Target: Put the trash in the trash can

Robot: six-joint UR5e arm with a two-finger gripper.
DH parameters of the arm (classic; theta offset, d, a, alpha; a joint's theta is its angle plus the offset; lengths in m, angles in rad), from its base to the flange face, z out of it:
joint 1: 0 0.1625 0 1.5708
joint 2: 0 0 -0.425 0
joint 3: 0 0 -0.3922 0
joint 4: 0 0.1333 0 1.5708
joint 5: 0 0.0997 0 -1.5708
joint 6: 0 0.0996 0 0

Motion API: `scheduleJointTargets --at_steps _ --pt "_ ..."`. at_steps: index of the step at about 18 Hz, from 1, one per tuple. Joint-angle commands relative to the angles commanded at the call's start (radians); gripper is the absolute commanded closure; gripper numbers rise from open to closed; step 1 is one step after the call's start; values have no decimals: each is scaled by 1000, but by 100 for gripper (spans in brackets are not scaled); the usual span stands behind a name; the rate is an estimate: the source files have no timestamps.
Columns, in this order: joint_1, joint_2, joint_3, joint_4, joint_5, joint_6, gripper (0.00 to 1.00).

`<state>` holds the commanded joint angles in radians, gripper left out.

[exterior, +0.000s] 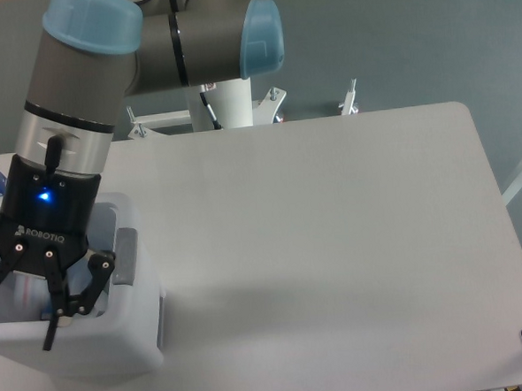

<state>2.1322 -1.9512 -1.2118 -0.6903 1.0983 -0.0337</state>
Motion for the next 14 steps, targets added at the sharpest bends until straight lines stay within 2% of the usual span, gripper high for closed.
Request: scheduleJointTargets --at_steps 2,5,7,12,14 --pt "11 8 2 0 2 6 0" --pt "77 25 8 -2 3 32 0" --pt "119 52 0 -9 24 96 0" --pt "189 83 -3 -21 319 277 0" --pt "212 95 -5 -86 403 387 0"
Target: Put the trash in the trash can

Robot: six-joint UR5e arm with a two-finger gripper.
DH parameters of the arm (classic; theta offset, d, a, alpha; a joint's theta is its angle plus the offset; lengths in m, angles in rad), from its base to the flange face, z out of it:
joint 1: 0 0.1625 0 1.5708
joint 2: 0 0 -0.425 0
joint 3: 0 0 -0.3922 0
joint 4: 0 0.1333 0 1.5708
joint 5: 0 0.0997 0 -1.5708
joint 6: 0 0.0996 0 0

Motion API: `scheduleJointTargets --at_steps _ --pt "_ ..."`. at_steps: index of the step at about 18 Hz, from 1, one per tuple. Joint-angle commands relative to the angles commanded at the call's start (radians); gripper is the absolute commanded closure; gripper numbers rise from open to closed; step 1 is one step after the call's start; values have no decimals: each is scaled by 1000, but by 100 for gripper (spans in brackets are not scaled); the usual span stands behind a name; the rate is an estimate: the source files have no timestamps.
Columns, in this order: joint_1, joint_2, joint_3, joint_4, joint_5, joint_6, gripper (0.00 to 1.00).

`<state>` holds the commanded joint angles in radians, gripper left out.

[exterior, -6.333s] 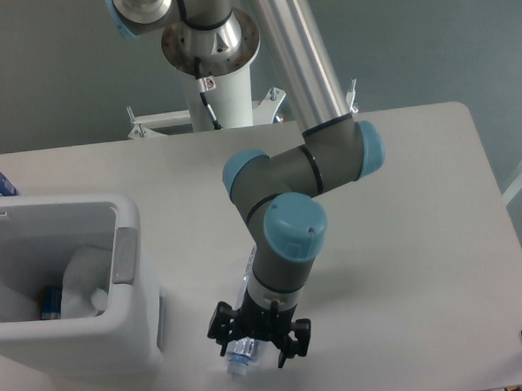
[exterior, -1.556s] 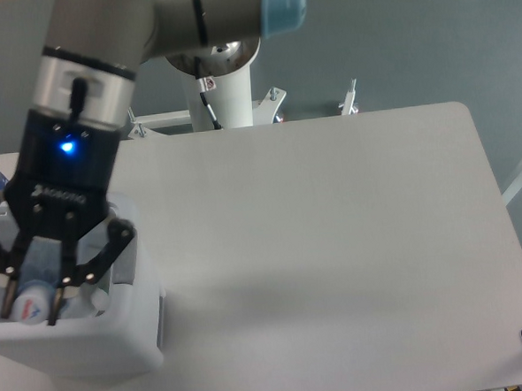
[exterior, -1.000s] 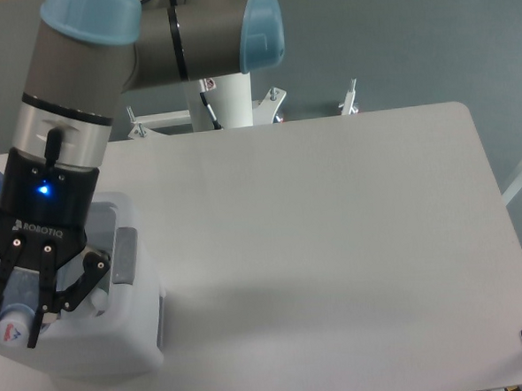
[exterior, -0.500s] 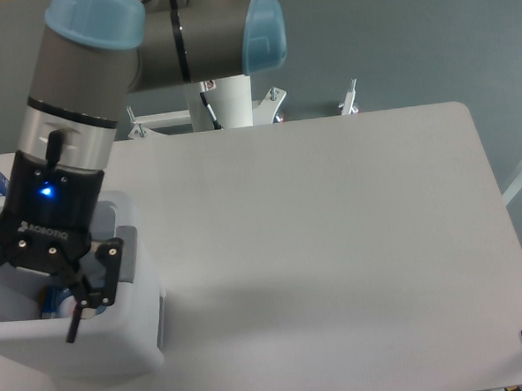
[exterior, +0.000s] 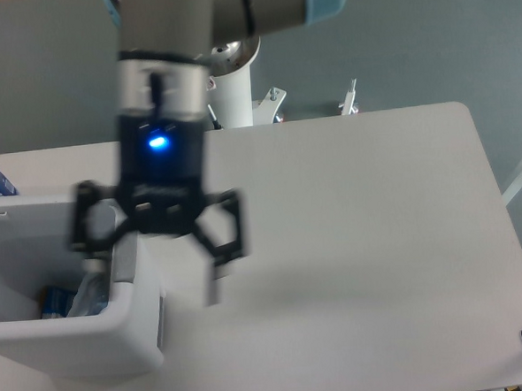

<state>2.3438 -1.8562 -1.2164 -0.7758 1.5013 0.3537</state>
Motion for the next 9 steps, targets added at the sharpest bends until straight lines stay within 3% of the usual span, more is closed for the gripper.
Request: scheduleJointTargets --at_steps 3,5,7,9 --pt "22 15 -15 -140 85 230 0" --pt "43 66 -67 -212 111 351 0" --pt "86 112 -119 -238 112 456 0" --pt "98 127 -141 -241 112 469 0"
